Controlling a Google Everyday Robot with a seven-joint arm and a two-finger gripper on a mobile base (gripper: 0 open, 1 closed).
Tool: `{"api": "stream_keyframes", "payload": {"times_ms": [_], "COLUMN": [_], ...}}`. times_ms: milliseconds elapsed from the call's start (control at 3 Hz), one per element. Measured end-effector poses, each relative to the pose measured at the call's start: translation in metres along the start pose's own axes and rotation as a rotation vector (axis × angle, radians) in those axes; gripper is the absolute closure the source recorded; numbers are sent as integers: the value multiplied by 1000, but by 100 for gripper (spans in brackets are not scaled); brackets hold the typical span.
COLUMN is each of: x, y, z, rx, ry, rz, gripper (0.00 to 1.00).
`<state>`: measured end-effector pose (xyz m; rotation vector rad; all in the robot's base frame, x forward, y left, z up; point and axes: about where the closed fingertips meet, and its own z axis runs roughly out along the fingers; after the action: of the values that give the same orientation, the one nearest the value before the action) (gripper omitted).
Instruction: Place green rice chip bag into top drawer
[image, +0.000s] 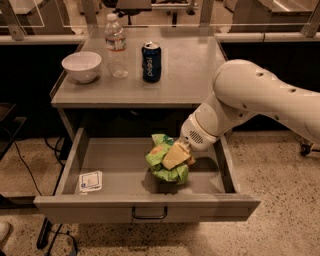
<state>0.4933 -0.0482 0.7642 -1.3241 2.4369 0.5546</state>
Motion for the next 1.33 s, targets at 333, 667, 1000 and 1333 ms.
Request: {"api": "stream_keyframes", "payload": {"times_ms": [333,667,1000,1333], "x": [1,4,6,3], "y": [-18,-31,-36,-33], "z": [11,27,43,59], "rx": [7,-1,-17,-42], "ry": [4,11,22,30], "rz": [13,31,41,38], "gripper": [100,100,100,100]}}
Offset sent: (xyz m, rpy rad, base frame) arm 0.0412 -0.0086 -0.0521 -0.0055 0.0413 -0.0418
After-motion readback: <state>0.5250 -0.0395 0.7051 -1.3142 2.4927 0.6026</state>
